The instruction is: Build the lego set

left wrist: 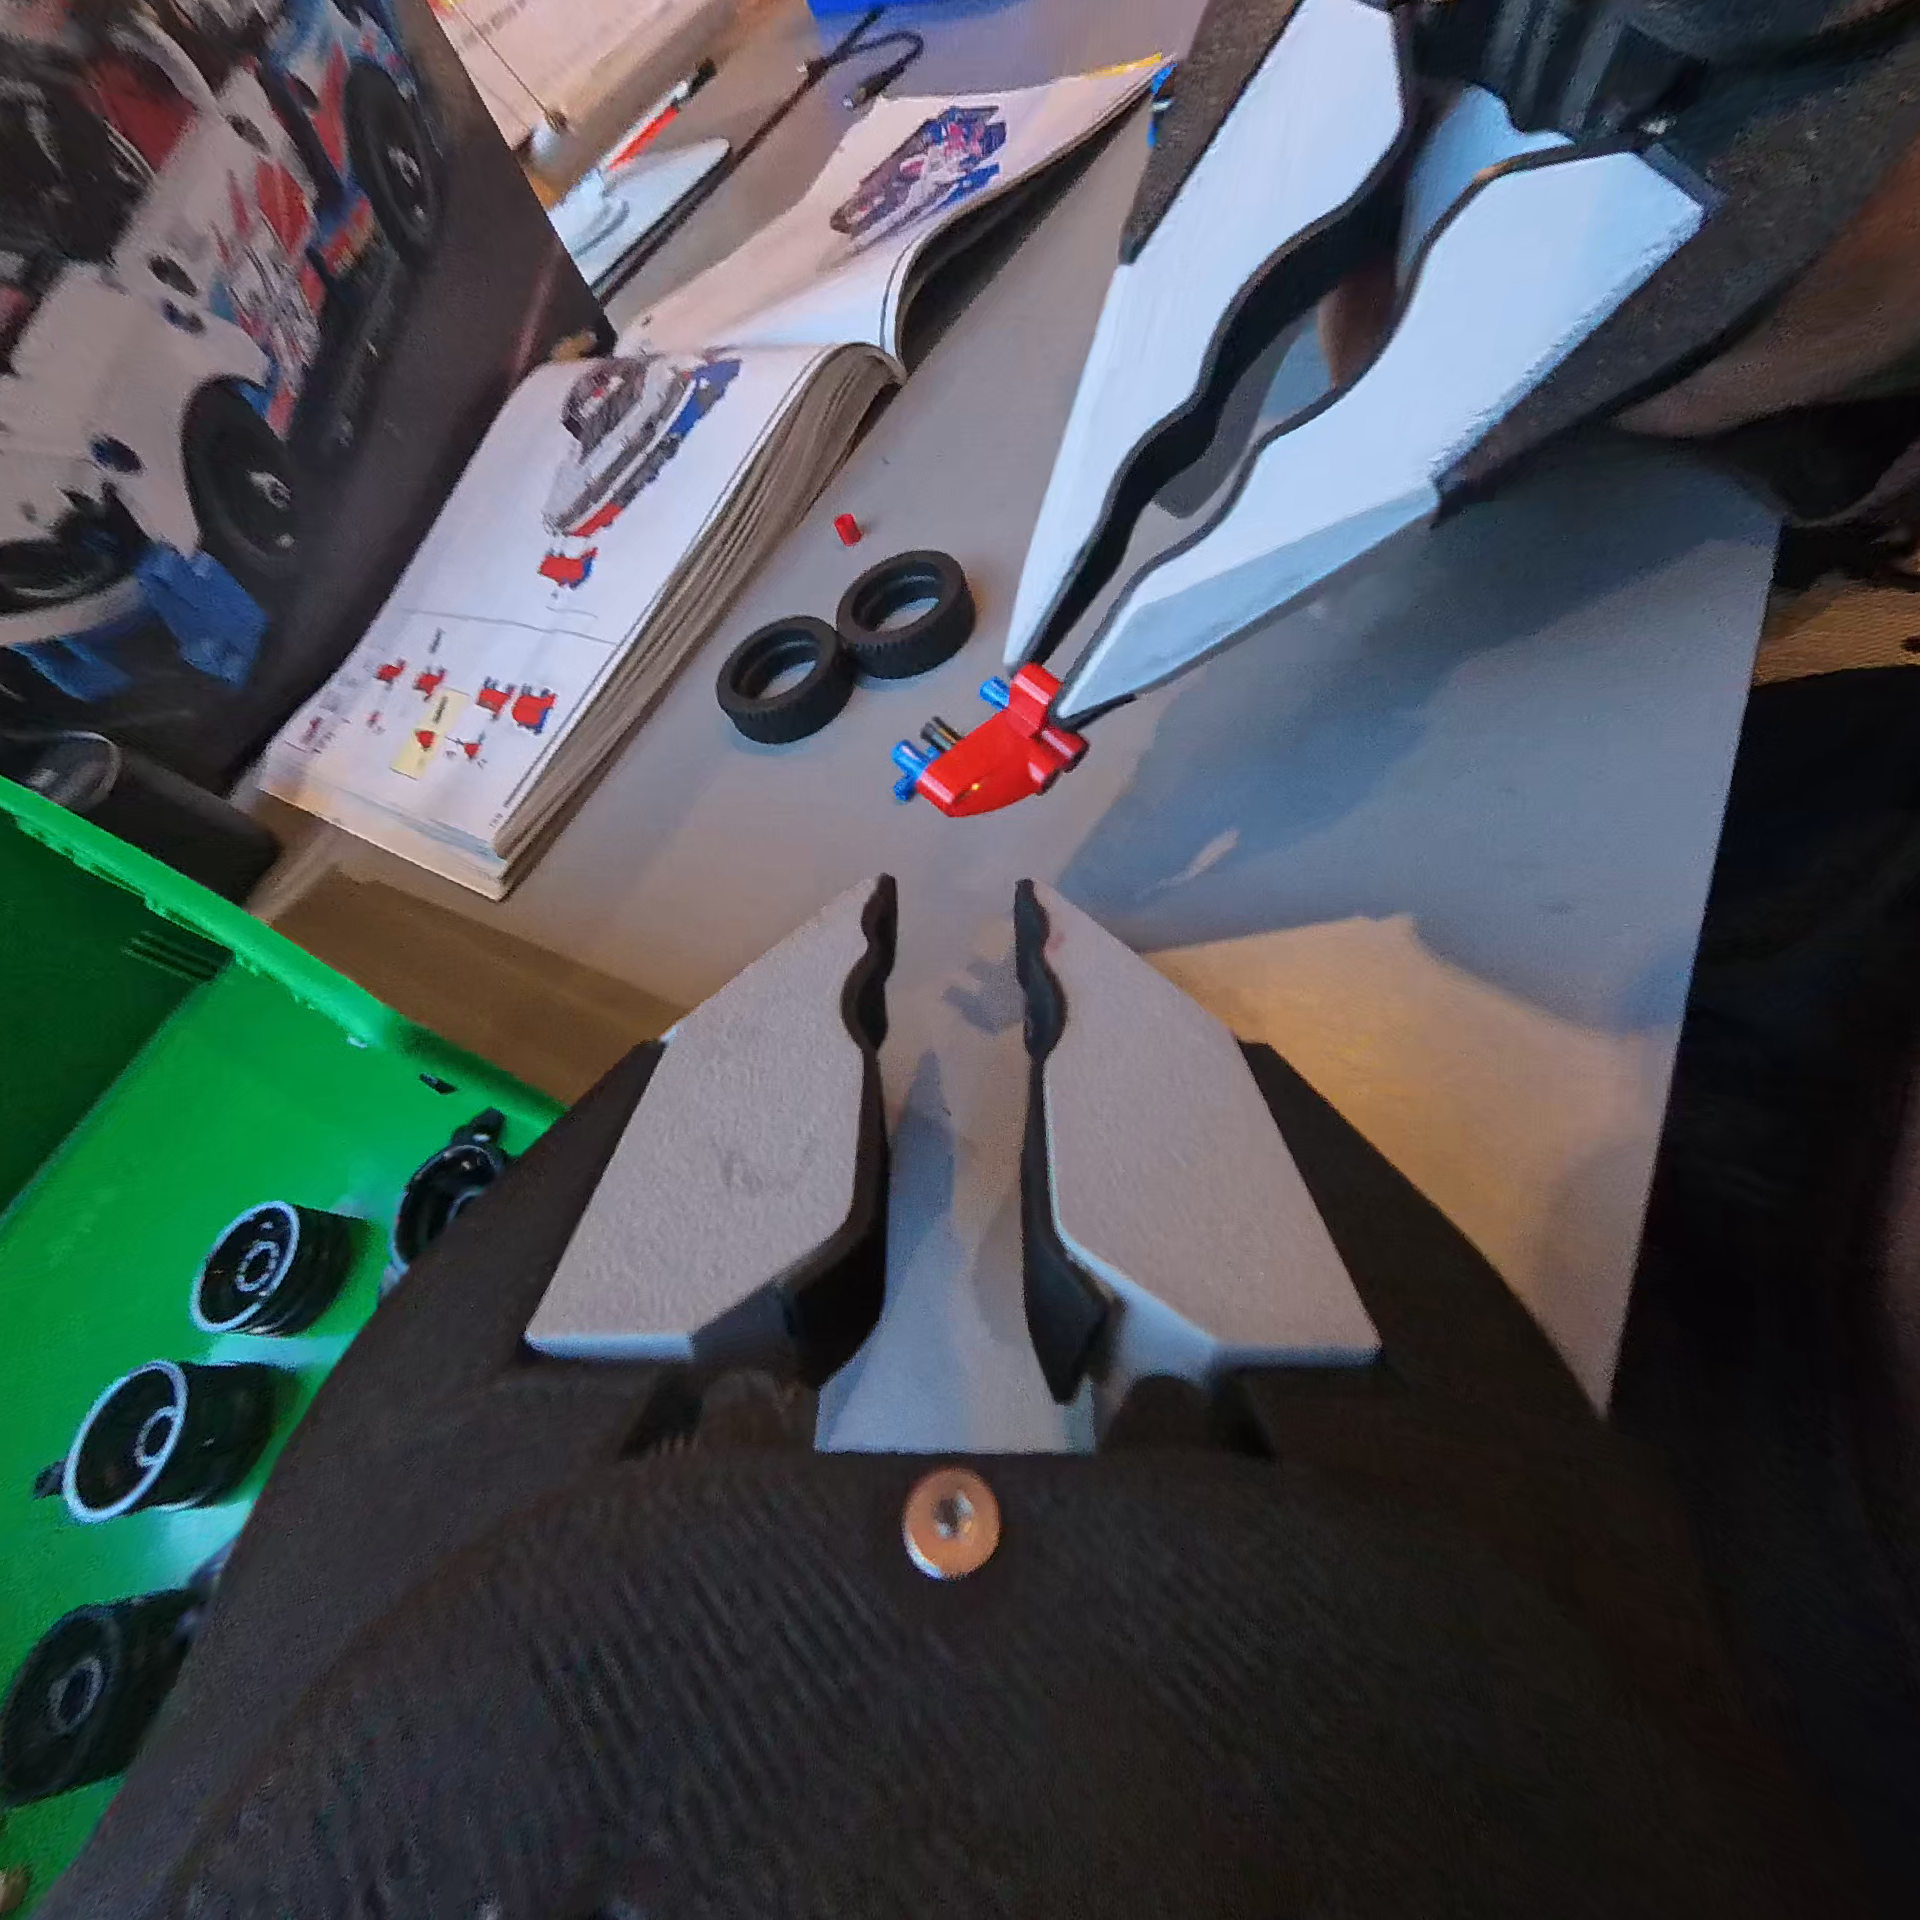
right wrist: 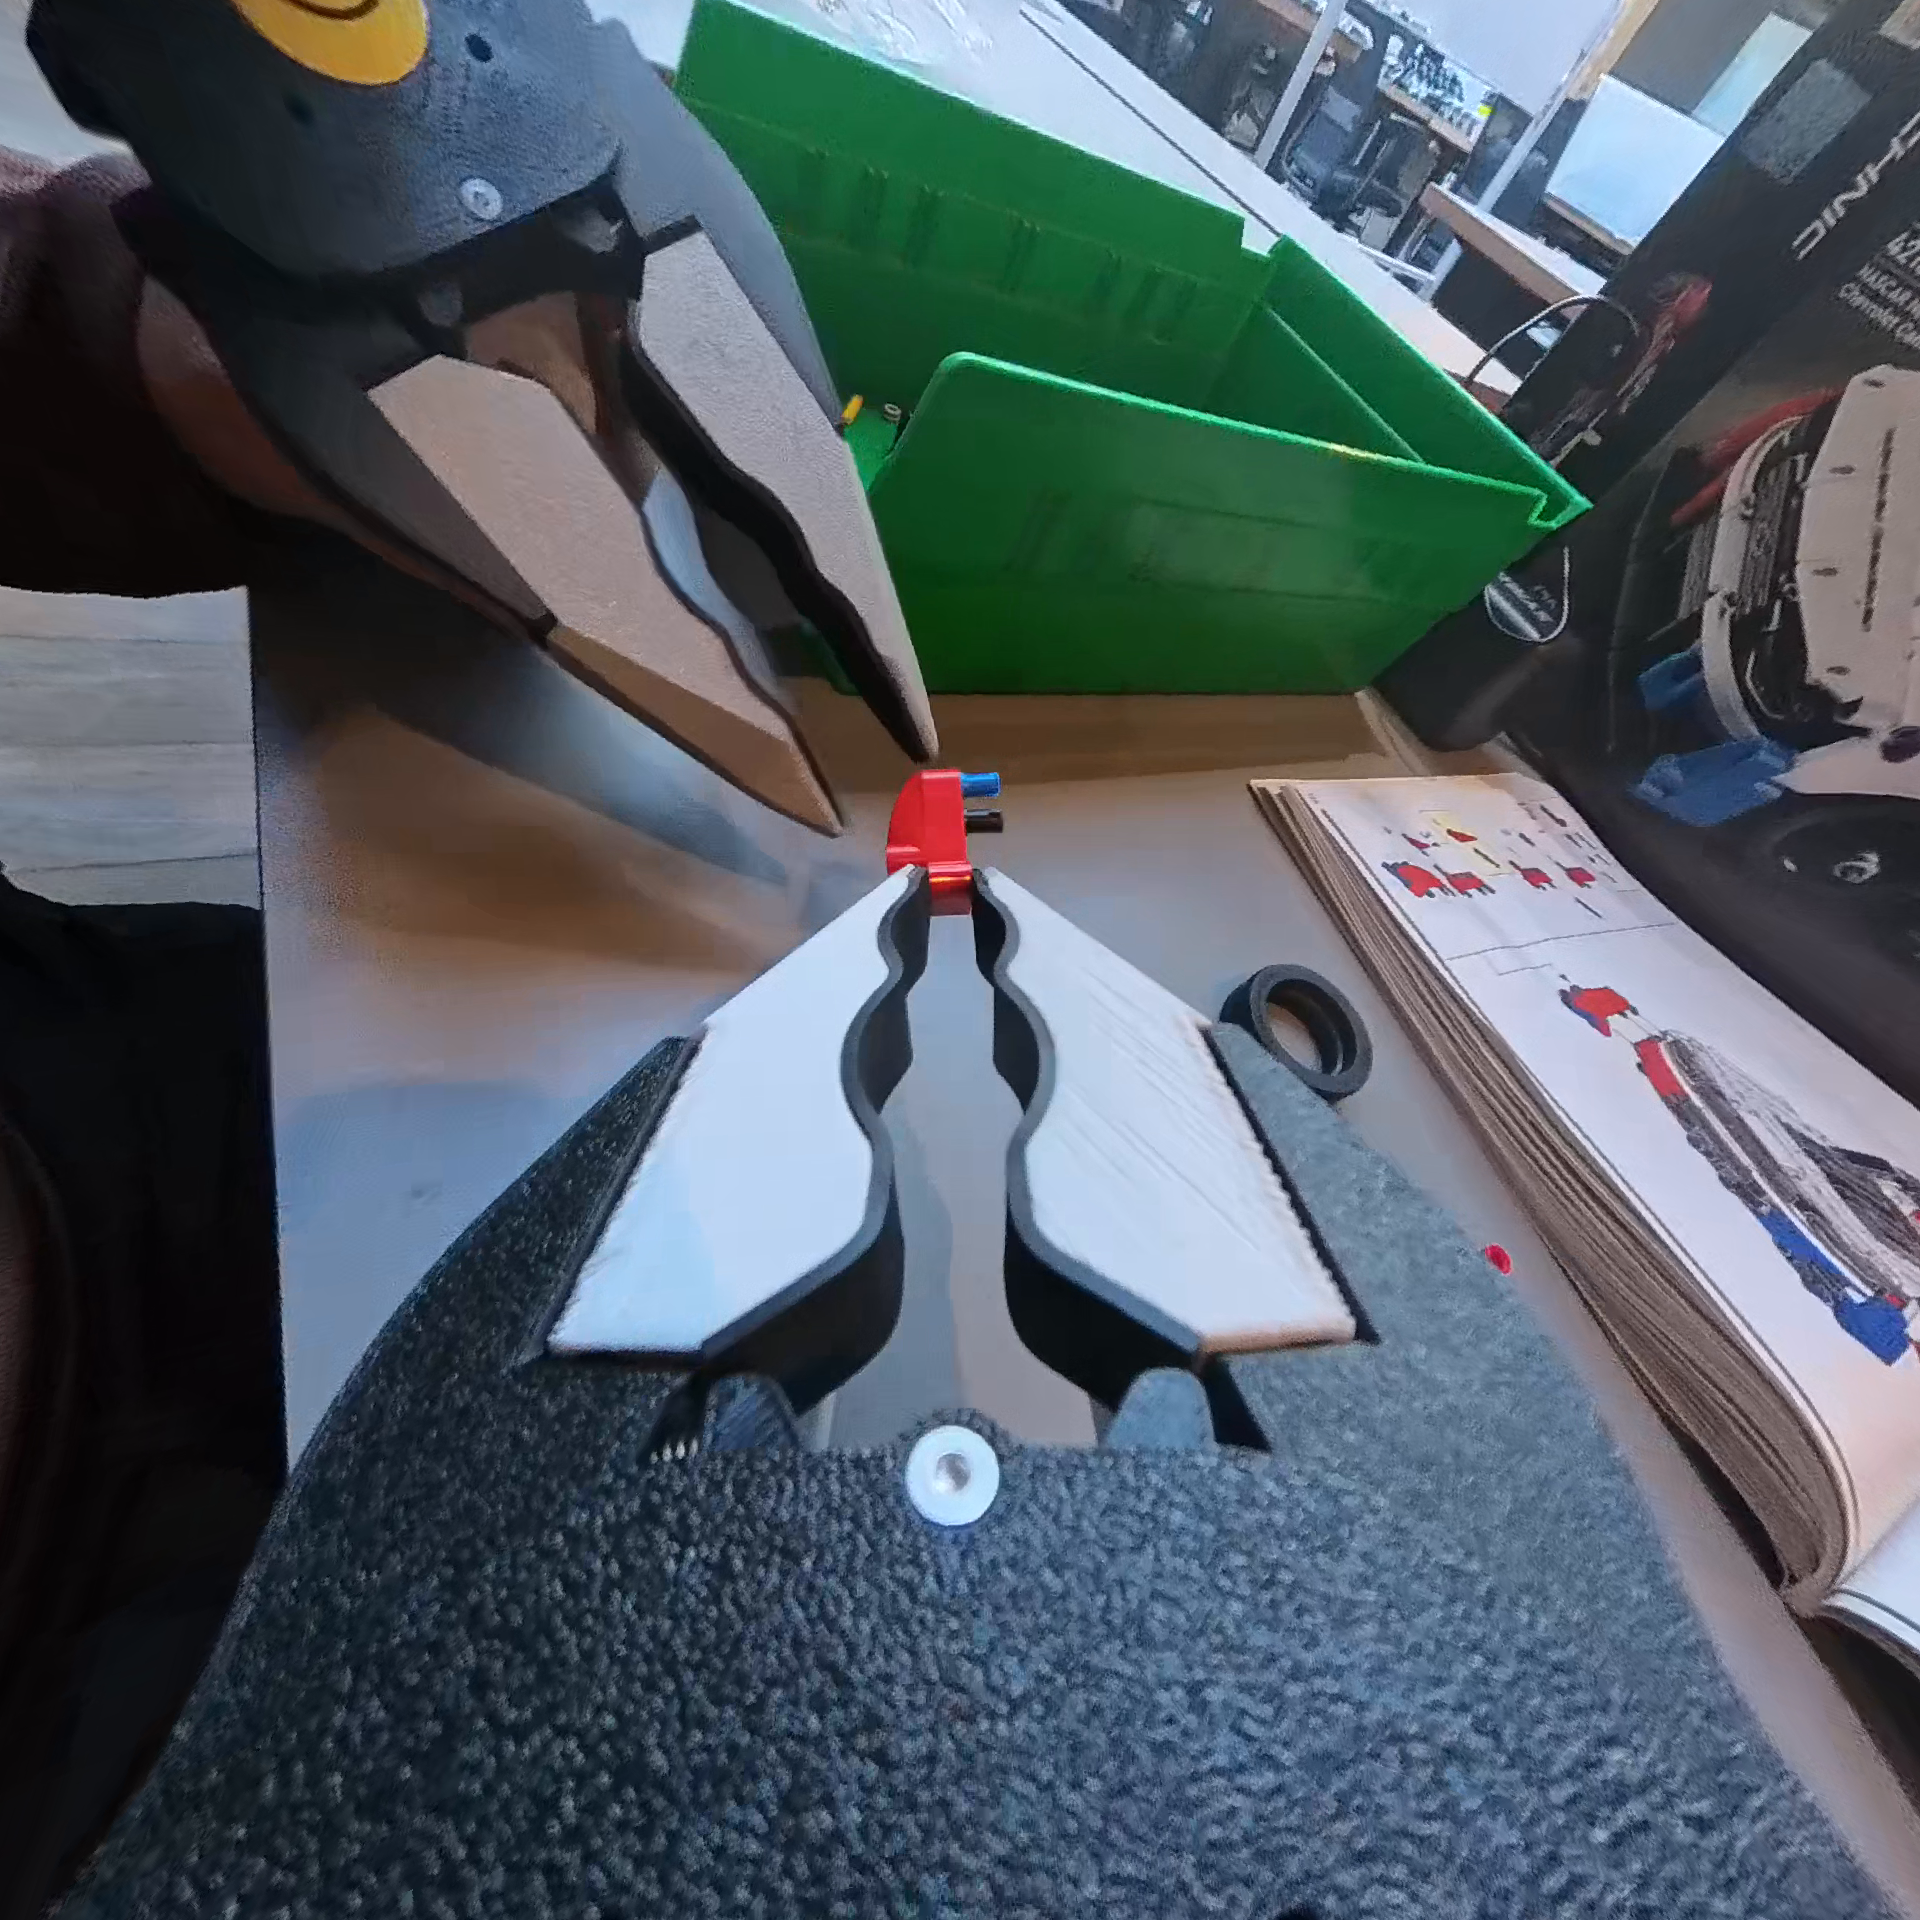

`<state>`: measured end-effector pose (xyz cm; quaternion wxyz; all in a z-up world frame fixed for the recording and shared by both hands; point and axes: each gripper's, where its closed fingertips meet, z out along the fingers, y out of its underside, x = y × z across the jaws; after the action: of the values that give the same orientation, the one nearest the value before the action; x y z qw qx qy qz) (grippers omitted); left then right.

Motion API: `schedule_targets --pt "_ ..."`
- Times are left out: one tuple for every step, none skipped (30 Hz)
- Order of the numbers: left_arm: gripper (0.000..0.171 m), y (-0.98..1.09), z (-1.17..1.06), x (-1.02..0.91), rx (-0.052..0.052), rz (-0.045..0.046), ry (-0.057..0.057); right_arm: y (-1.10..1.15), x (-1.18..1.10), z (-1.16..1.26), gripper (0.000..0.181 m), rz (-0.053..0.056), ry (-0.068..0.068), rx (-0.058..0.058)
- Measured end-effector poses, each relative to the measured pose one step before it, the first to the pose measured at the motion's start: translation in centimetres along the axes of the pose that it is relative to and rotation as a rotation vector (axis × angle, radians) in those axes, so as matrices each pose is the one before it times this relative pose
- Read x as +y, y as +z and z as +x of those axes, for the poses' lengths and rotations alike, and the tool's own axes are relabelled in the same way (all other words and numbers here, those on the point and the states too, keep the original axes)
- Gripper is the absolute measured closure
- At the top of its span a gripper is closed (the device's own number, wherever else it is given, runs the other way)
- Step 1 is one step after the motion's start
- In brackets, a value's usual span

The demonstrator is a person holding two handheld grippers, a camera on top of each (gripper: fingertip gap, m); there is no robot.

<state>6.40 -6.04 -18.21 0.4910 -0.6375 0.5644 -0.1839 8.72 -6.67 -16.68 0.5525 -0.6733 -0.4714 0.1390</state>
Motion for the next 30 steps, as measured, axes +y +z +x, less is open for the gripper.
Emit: schedule_targets --pt "0.150 -0.004 0.092 -0.051 -0.0068 0.00225 0.0192 -0.025 -0.091 -0.027 0.175 0.0059 0.0072 -0.0047" --pt "0.148 0.049 0.109 0.009 -0.0034 -0.00281 0.0166 -0.011 -0.097 -0.133 0.175 0.0047 0.0129 -0.0119" --pt "0.146 0.082 0.068 0.062 -0.0049 -0.00628 0.0142 0.027 -0.051 -0.155 0.175 0.0006 0.0196 -0.0161" --pt "0.143 0.079 -0.046 0.075 -0.0103 -0.00762 0.0105 0.046 0.020 -0.125 0.175 -0.0040 0.0280 -0.0174" --pt "0.141 0.044 -0.131 0.066 -0.0147 -0.00562 0.0082 0.043 0.015 -0.091 0.175 -0.0038 0.0403 -0.0208" --pt "0.139 -0.008 -0.185 0.000 -0.0165 0.00027 0.0077 0.023 -0.070 -0.131 0.175 0.0010 0.0533 -0.0294" --pt "0.138 -0.060 -0.159 -0.044 -0.0151 0.00464 0.0076 0.003 -0.102 -0.197 0.175 0.0042 0.0593 -0.0373" --pt "0.137 -0.089 -0.091 -0.124 -0.0106 0.00966 0.0080 0.019 -0.044 -0.199 0.175 0.0004 0.0601 -0.0392" --pt "0.138 -0.090 0.007 -0.162 -0.0045 0.01179 0.0098 0.027 0.074 -0.088 0.175 -0.0056 0.0611 -0.0329" --pt "0.138 -0.049 0.024 -0.116 -0.0040 0.00786 0.0101 -0.033 0.035 -0.027 0.175 -0.0007 0.0589 -0.0265" --pt "0.138 -0.022 0.013 -0.056 -0.0049 0.00301 0.0097 -0.111 -0.112 -0.114 0.175 0.0111 0.0538 -0.0277" --pt "0.138 -0.019 0.071 -0.039 -0.0016 0.00186 0.0092 -0.156 -0.148 -0.158 0.175 0.0152 0.0482 -0.0260" --pt "0.138 -0.018 0.118 -0.052 0.0019 0.00314 0.0089 -0.178 -0.098 -0.030 0.175 0.0131 0.0375 -0.0131" --pt "0.138 -0.029 0.118 -0.066 0.0022 0.00426 0.0082 -0.162 -0.053 0.033 0.175 0.0101 0.0189 -0.0027" --pt "0.139 -0.023 -0.060 -0.033 -0.0065 0.00261 0.0026 -0.190 -0.127 -0.019 0.175 0.0126 -0.0078 0.0039" --pt "0.140 -0.029 -0.204 0.033 -0.0099 0.00073 -0.0055 -0.232 -0.206 -0.042 0.175 0.0167 -0.0387 0.0157" --pt "0.141 -0.026 -0.146 0.022 0.0004 0.00167 -0.0143 -0.224 -0.157 -0.053 0.175 0.0126 -0.0690 0.0297" --pt "0.141 -0.048 -0.086 -0.033 0.0081 0.00455 -0.0186 -0.198 -0.090 -0.035 0.175 0.0066 -0.0944 0.0430" --pt "0.141 -0.079 -0.145 -0.049 0.0026 0.00589 -0.0188 -0.164 -0.078 -0.018 0.175 0.0060 -0.1136 0.0530" --pt "0.142 -0.086 -0.131 -0.069 0.0010 0.00771 -0.0151 -0.120 -0.084 0.024 0.175 0.0087 -0.1194 0.0590" --pt "0.142 -0.083 -0.058 -0.074 0.0032 0.00741 -0.0108 -0.027 -0.056 -0.024 0.175 0.0080 -0.1031 0.0522" --pt "0.143 -0.057 -0.037 -0.054 0.0022 0.00496 -0.0073 0.080 0.045 -0.221 0.175 -0.0015 -0.0698 0.0247" --pt "0.143 -0.013 -0.005 -0.017 0.0024 0.00145 -0.0031 0.136 0.129 -0.346 0.175 -0.0120 -0.0307 -0.0019" --pt "0.143 0.003 0.111 -0.003 0.0062 -0.00034 0.0018 0.122 0.101 -0.277 0.175 -0.0105 -0.0080 -0.0093" --pt "0.143 -0.009 0.182 -0.068 0.0077 0.00359 0.0061 0.039 0.009 -0.091 0.175 -0.0012 -0.0040 -0.0041" --pt "0.143 -0.049 0.275 -0.136 0.0109 0.00794 0.0103 -0.011 -0.057 0.049 0.175 0.0045 0.0000 0.0011" --pt "0.143 -0.071 0.498 -0.218 0.0263 0.01329 0.0115 -0.024 -0.039 0.059 0.175 0.0045 0.0054 -0.0014" --pt "0.146 -0.100 0.466 -0.251 0.0269 0.01574 0.0047 -0.006 -0.001 0.003 0.175 0.0016 0.0071 -0.0061" --pt "0.149 -0.103 0.163 -0.164 0.0116 0.01189 -0.0022 0.007 0.034 0.021 0.175 -0.0007 0.0073 -0.0048" --pt "0.149 -0.079 -0.045 -0.107 0.0022 0.00881 -0.0087 0.010 0.018 0.055 0.175 -0.0009 0.0060 -0.0004"
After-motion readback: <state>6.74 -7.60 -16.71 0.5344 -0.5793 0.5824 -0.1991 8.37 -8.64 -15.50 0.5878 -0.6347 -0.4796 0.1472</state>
